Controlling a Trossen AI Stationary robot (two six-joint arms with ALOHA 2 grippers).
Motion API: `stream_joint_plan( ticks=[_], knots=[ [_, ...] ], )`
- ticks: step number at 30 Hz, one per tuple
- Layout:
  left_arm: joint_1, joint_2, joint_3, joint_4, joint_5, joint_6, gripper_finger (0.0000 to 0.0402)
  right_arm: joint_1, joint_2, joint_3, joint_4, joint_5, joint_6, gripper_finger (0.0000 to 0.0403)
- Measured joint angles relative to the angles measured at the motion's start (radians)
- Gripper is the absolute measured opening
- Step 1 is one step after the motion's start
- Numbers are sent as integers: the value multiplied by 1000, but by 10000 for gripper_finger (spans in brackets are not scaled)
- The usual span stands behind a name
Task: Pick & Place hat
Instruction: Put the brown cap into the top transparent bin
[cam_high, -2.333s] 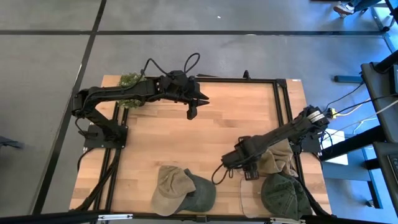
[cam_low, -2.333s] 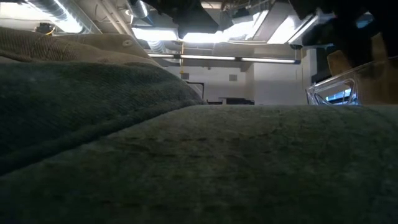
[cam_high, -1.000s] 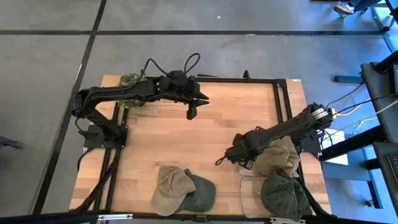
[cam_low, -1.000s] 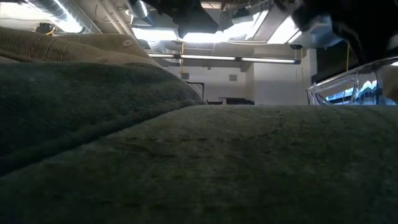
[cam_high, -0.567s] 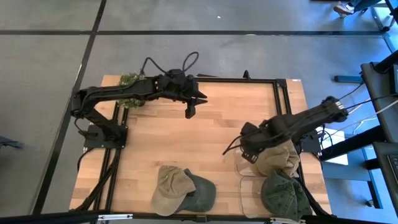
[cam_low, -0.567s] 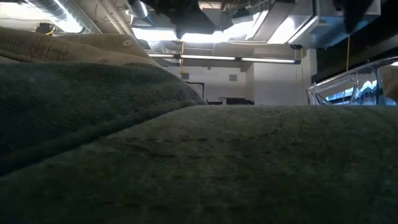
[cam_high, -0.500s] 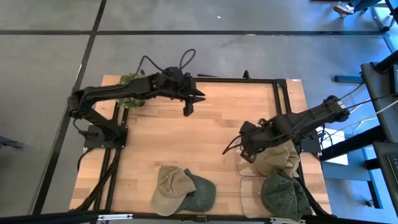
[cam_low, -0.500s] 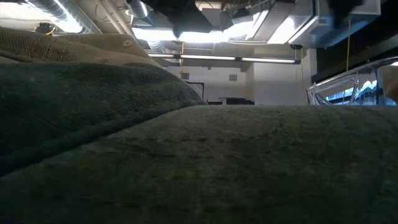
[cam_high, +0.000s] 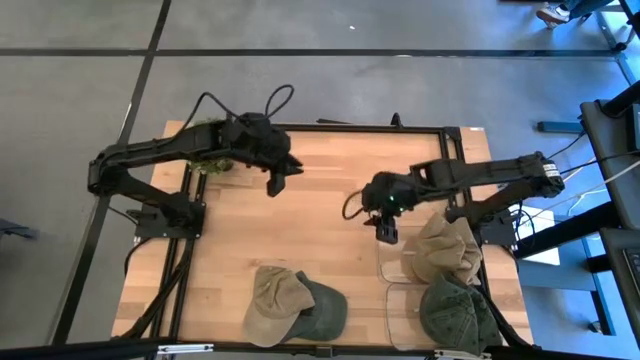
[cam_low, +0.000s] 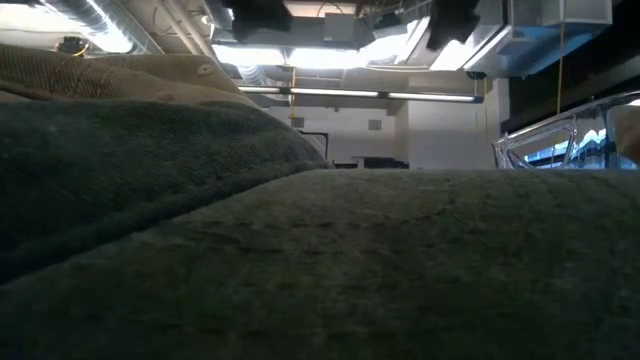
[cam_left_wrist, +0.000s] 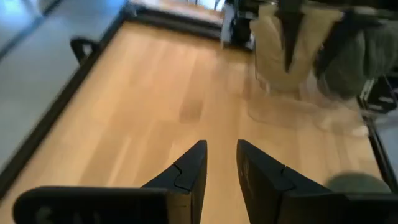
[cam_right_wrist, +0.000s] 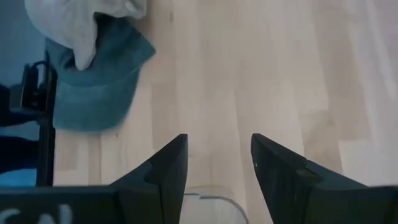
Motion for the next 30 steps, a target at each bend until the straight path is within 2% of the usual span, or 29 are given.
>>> stream_joint_plan(
  ticks=[5,8,12,18,24,30],
  knots=[
    [-81,-27,0,-190,-129,-100,84,-118,-58,-184,216,-188,-130,177],
    [-141,-19,0,-266,-176,-163,84,-167,-91,-283,347,-214,-164,177],
    [-222,7,-11,-316,-165,-168,84,-216,-106,-356,474,-212,-168,177],
    [-266,9,-165,-259,-166,-363,84,-242,-107,-375,505,-214,-218,177],
    [-292,9,-313,-243,-140,-424,84,-269,-105,-375,507,-214,-269,177],
    [-305,9,-389,-96,-80,-498,84,-299,-103,-375,506,-212,-268,177]
  ],
)
